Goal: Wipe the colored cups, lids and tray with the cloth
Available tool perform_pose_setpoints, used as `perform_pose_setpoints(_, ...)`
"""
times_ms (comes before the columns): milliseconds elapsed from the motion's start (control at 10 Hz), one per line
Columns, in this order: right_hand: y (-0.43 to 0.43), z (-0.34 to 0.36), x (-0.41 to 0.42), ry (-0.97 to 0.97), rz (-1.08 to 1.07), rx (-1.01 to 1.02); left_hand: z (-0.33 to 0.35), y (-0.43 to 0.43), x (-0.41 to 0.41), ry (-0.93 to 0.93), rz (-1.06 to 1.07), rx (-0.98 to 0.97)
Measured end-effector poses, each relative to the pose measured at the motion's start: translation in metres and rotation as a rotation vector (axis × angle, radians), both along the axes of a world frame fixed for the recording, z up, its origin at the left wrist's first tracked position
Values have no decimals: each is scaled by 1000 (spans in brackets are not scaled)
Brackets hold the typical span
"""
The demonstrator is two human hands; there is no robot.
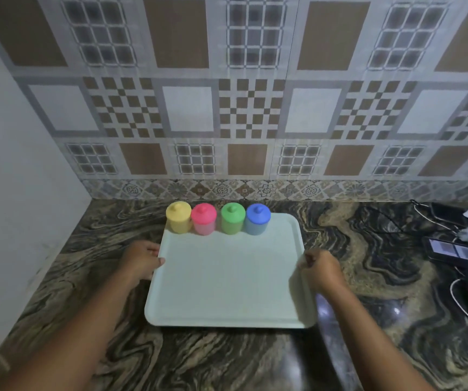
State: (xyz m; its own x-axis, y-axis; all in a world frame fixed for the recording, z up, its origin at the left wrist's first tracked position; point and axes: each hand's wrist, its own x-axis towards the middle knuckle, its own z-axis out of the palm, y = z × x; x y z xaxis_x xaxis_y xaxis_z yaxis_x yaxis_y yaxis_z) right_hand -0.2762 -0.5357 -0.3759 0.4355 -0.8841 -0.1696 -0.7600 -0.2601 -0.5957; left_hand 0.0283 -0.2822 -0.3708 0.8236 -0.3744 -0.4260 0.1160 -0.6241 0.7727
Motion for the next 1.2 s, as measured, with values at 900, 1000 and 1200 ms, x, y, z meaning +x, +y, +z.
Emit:
perform_pose_setpoints(900,-76,-41,89,-25,-10,21,-61,-71,73,-89,205,-118)
perform_pose_setpoints(1000,-72,-36,86,16,-1,24,-53,-69,65,-162,180,-81)
perform_pose_setpoints(1200,-36,31,80,-486,-37,30,-38,-53,-23,-493,14,-319)
